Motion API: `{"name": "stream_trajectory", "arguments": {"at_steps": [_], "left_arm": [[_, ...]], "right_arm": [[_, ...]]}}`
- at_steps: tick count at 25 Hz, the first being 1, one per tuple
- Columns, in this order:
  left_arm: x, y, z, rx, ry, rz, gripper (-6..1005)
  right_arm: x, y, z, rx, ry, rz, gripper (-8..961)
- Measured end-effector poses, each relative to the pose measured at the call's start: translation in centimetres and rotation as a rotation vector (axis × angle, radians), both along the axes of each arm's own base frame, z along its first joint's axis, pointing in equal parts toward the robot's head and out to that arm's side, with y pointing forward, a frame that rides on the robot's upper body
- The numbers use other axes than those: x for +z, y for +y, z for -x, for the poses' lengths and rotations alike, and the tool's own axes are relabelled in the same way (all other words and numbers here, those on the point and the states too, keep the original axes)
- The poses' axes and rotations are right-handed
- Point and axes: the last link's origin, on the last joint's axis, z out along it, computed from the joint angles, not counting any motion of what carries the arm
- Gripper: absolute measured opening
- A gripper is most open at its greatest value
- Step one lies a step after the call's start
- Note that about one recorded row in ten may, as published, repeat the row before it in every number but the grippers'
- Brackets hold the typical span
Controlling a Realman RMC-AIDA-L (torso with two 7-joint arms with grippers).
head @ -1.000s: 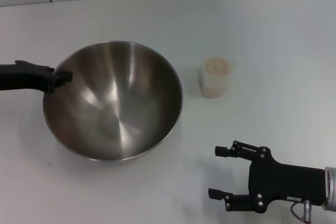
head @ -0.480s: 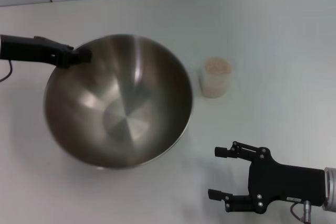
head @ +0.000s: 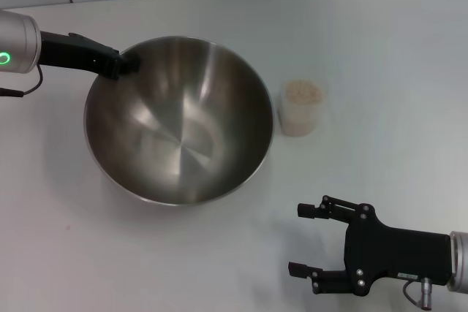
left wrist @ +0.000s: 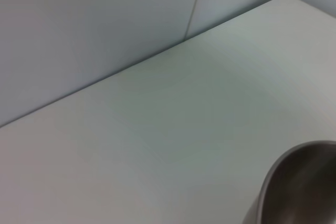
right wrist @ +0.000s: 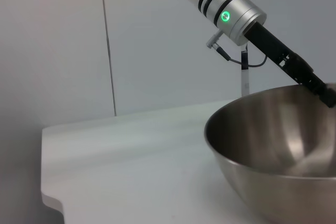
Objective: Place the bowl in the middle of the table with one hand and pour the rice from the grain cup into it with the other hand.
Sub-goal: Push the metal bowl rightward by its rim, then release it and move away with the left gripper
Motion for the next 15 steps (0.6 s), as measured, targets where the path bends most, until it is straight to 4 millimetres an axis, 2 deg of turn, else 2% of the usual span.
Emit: {"name": "stream_trajectory", "arguments": {"at_steps": [15], "left_arm": [[-1.07,0.04,0.20,-0.041,0.028,-0.046,37]], "right_arm": [[0.05,0.04,-0.18,-0.010,-0.005,-0.007,816]]}}
